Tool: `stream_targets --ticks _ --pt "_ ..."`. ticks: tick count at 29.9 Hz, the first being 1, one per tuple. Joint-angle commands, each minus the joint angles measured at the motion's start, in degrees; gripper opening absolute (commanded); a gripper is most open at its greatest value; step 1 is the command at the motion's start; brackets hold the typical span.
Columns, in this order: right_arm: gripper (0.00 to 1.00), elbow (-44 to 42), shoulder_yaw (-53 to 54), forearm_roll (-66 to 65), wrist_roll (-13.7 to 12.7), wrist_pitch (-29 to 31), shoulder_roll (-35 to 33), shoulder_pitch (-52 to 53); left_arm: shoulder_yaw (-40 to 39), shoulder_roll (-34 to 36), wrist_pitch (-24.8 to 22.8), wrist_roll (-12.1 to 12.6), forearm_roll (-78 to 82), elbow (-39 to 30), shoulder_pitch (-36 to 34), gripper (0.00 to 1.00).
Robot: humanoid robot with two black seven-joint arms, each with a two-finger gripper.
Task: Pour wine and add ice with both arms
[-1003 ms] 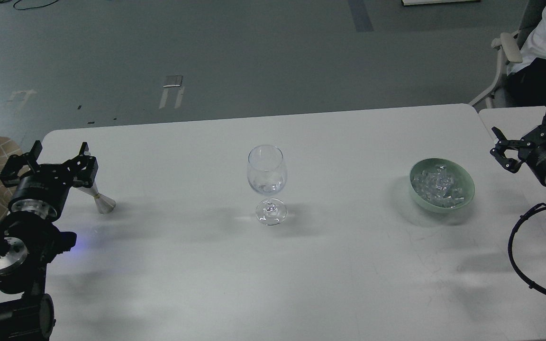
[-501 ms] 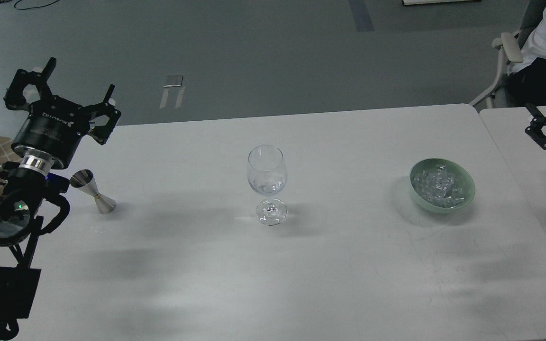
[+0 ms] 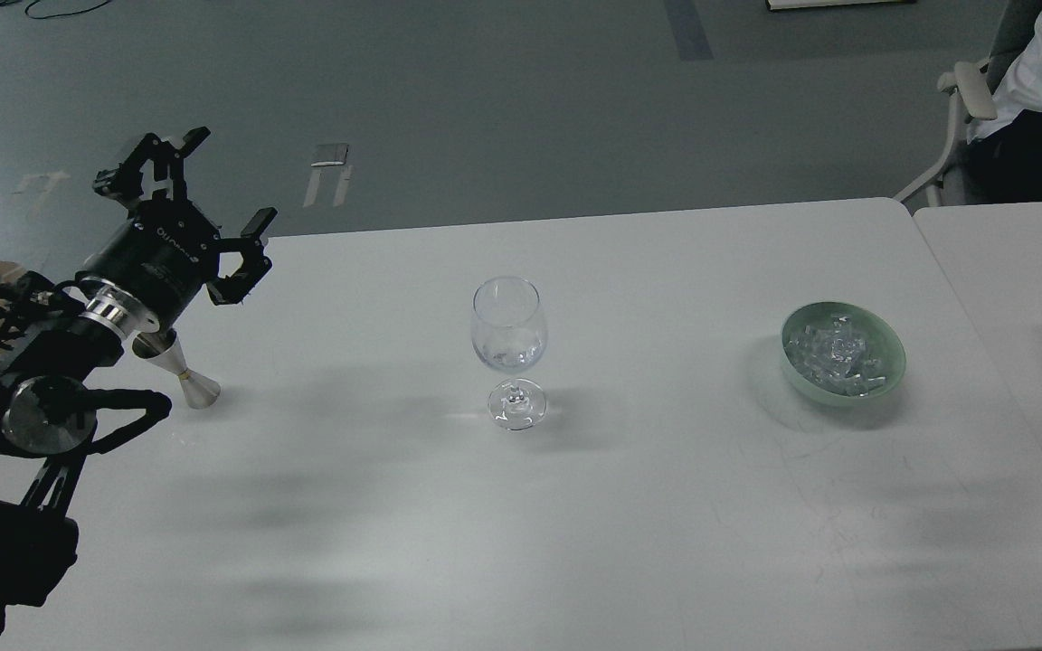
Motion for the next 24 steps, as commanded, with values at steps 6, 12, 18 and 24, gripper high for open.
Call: stream_targets --ticks 6,12,18,24 --pt "1.0 3.97 -0.18 -7.27 -0.01 -0.01 0.26 0.25 -1.27 -4.5 0.17 -1.73 -1.69 -1.46 -5.93 0.98" --pt "1.0 8.45 -0.35 -15.7 -0.01 -0.01 -0.09 0.16 -1.09 -4.15 -2.12 -5.52 -1.6 -0.85 -3.99 0.98" --pt "1.0 11.97 -1.75 -29.41 -0.1 0.16 -1.32 0.25 -4.07 -4.15 -3.96 -7.01 -1.07 -0.32 -2.94 0.98" --pt "1.0 16.01 -5.44 -44.77 -0.01 0.16 -4.74 3.49 -6.1 -4.59 -7.48 -7.28 -1.6 1.0 -2.15 0.98"
